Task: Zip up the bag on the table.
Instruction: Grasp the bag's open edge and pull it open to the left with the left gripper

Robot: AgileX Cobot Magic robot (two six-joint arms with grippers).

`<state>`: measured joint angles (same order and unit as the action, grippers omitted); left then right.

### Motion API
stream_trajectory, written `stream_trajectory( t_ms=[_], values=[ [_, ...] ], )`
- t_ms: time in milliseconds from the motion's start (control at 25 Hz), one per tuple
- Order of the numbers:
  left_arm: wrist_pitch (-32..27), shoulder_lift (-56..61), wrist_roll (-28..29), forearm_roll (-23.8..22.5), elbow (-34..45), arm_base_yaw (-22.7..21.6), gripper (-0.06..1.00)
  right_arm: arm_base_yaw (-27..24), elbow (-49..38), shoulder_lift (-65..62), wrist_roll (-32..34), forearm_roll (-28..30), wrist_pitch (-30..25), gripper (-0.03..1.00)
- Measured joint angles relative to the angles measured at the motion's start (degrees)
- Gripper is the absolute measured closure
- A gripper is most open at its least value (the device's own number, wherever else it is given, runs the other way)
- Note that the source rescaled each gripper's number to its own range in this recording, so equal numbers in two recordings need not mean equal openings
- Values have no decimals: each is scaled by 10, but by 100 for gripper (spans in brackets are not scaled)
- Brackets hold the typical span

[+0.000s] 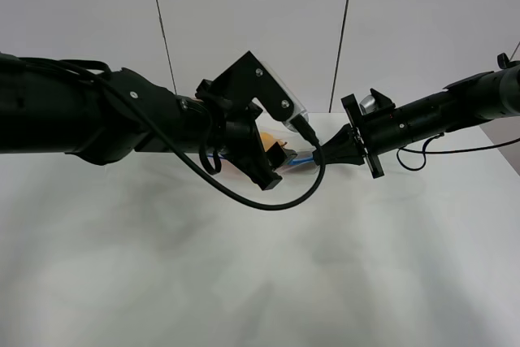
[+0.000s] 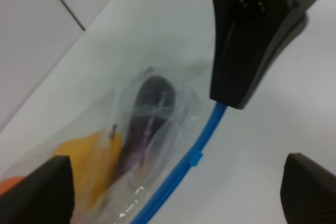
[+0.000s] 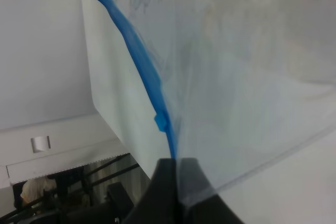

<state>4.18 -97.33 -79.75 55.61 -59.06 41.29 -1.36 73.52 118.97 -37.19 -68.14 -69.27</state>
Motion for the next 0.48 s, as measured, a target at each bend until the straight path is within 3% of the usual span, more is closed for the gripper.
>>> stream_trajectory(
  t_ms=[240, 480],
  values=[
    [91, -48, -20, 0, 0, 35, 3, 0, 0, 0, 1, 0, 0, 97],
    [114, -90, -45, 0, 0, 37, 3, 0, 0, 0, 2, 0, 0, 97]
  ],
)
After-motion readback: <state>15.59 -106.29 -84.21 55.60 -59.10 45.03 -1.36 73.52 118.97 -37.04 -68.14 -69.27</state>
